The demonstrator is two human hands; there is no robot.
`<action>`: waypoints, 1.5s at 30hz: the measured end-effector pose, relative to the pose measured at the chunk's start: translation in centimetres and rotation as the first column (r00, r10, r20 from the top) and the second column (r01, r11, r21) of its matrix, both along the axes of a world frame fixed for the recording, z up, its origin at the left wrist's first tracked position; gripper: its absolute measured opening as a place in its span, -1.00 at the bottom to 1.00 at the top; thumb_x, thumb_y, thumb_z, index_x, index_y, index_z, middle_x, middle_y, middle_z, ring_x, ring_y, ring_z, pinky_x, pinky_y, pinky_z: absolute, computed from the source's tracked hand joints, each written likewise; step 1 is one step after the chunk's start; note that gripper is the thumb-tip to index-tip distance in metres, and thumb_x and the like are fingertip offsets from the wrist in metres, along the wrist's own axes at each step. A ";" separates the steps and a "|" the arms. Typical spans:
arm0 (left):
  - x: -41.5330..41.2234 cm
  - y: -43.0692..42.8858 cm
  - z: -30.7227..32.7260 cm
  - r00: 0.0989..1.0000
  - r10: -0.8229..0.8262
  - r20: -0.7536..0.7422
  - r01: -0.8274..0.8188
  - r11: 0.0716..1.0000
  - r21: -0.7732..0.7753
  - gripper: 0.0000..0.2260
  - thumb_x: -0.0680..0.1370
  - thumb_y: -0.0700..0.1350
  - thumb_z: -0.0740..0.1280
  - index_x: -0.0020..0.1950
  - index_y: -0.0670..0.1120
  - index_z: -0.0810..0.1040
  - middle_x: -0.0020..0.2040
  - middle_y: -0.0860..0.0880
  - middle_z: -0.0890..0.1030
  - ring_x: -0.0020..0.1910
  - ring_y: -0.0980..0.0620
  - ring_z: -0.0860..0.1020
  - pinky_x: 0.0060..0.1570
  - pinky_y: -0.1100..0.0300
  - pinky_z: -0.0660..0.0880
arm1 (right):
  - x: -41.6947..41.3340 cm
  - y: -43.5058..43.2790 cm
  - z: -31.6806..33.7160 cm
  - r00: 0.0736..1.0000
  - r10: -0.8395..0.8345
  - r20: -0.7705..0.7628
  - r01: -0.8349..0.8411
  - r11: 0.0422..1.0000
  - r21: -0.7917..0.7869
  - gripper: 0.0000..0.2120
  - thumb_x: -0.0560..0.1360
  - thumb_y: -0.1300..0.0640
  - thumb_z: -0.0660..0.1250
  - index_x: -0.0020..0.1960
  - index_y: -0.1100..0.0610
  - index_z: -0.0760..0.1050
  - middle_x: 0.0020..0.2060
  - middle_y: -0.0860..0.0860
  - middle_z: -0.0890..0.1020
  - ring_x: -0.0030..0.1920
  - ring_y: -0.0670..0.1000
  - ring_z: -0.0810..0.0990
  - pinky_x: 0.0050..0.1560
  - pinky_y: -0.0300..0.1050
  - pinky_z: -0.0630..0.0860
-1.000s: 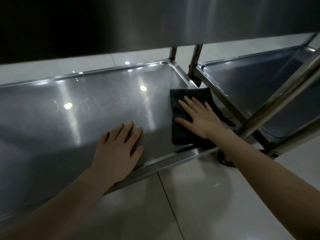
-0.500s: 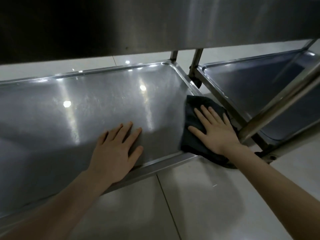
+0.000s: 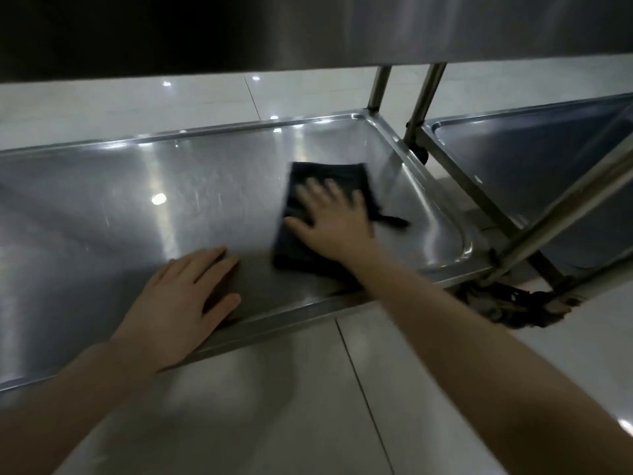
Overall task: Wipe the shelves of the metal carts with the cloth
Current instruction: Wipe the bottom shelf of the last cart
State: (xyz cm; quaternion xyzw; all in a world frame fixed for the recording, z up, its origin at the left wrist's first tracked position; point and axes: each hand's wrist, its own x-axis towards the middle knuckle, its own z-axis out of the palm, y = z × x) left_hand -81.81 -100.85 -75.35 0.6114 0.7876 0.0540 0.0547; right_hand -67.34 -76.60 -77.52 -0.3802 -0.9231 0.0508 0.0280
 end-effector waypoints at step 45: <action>-2.4 -3.3 -0.9 0.969 0.177 0.173 -0.212 0.954 0.211 -0.58 0.61 0.10 0.19 0.43 -0.03 0.38 0.47 -0.01 0.38 0.46 -0.05 0.30 0.46 0.00 0.19 | -4.2 3.5 0.4 0.975 -0.214 0.053 0.217 0.974 -0.056 -0.25 0.51 -0.46 -0.14 0.59 -0.13 -0.12 0.59 -0.09 -0.11 0.57 0.08 -0.17 0.47 0.32 -0.21</action>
